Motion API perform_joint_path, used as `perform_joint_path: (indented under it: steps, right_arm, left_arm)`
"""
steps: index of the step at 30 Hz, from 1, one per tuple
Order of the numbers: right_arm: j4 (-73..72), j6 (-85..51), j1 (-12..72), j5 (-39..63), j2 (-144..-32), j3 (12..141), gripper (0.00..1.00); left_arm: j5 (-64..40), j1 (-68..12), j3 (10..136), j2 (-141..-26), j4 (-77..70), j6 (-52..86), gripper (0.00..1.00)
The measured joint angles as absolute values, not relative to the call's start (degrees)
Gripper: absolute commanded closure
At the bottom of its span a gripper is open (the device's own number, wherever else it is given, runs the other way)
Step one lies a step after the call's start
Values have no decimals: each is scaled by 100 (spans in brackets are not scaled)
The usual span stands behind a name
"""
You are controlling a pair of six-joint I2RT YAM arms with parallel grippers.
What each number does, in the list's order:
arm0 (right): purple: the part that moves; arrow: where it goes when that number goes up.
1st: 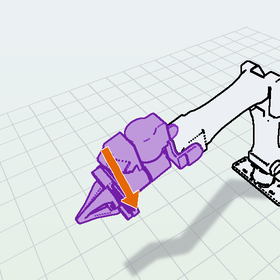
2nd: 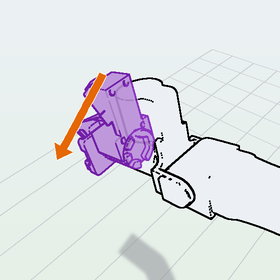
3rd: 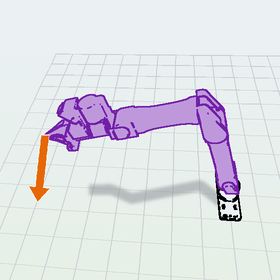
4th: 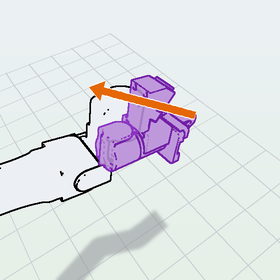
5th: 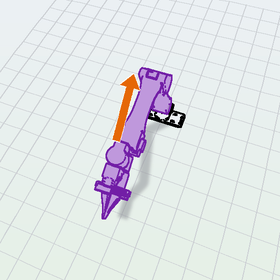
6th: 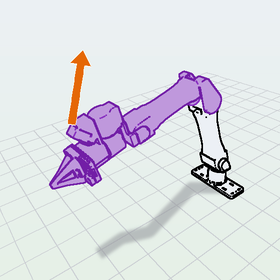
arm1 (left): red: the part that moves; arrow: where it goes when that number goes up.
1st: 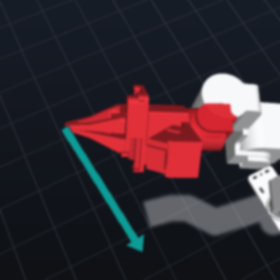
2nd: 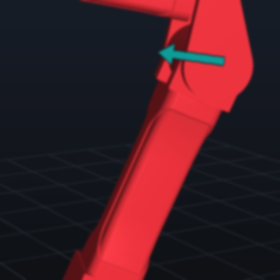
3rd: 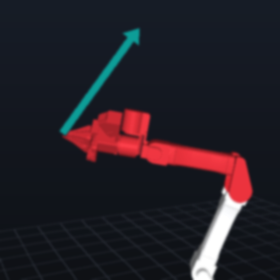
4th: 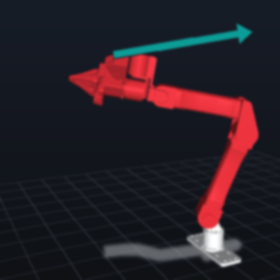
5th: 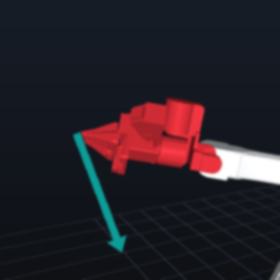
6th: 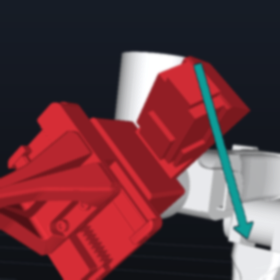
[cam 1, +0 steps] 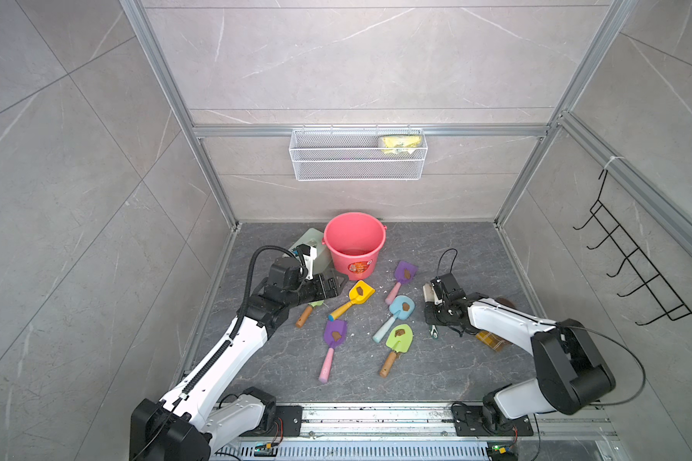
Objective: Brush the soil off the hand trowel and place it into the bucket
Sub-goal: Pick up the brush from the center of the board.
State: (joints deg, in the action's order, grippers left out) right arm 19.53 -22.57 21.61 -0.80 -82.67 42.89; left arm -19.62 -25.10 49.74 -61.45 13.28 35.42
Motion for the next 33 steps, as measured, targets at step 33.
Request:
perform_joint_path:
  steps: [33]
  right_arm:
    - [-1009, -3046, 3529, 5094, -7227, 5151, 100]
  left_arm:
    - [-5787, -2032, 5035, -7048, -1411, 3229, 0]
